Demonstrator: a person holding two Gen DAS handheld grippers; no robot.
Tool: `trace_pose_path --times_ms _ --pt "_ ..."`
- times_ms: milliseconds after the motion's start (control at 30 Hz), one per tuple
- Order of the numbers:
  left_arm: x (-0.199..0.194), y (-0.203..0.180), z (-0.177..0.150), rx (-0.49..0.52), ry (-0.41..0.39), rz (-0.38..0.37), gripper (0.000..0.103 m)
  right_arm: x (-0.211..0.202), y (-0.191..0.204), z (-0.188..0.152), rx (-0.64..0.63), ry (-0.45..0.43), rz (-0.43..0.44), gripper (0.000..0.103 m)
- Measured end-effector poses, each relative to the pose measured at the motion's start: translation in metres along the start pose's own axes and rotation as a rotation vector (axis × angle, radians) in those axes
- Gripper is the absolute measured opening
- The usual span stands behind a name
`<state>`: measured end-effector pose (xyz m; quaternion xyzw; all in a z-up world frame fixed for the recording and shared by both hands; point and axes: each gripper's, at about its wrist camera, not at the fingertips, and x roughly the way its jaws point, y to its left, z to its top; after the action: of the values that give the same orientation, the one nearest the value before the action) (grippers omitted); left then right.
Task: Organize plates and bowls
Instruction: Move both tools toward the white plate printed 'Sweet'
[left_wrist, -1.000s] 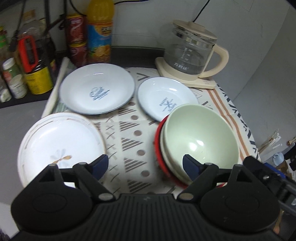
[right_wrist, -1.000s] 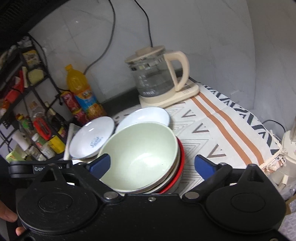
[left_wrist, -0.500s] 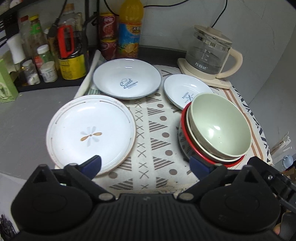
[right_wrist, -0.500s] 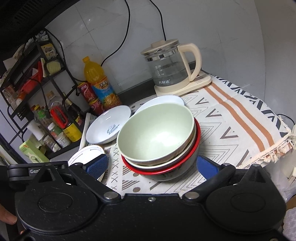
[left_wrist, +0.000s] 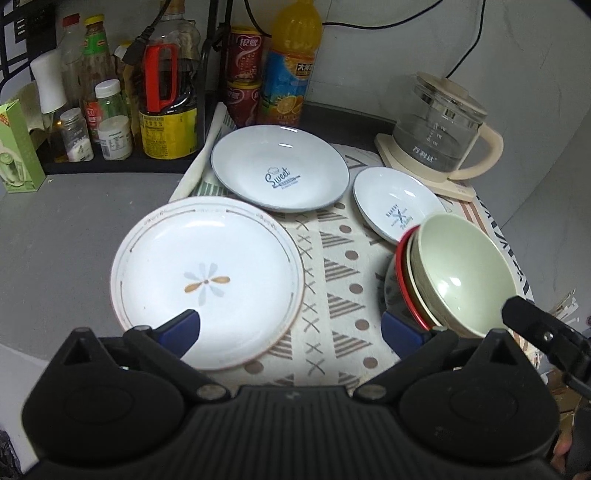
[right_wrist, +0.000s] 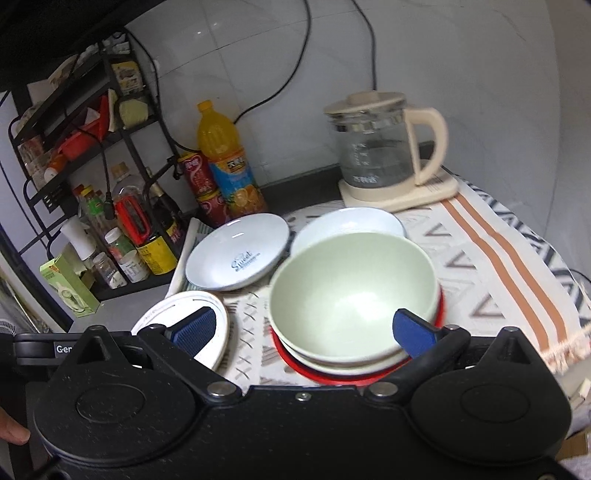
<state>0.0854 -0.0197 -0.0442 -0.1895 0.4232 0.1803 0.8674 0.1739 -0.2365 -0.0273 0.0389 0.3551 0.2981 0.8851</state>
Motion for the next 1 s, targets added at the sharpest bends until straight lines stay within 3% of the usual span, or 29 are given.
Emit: trace_pose_path --times_ms 367,633,1000 --pt "0.014 0.035 0.033 0.013 0.023 0.036 0.103 0.043 0.035 0.025 -0.036 0.027 0.026 0.103" --pt "0.023 0.060 0.058 -0.033 0.021 0.063 0.103 0.069 0.057 0.040 -0.057 0.049 0.040 0.103" --pt "0.041 0.088 0.090 -0.059 -0.004 0.035 0.103 0.101 0.081 0.056 -0.064 0.056 0.011 0.103"
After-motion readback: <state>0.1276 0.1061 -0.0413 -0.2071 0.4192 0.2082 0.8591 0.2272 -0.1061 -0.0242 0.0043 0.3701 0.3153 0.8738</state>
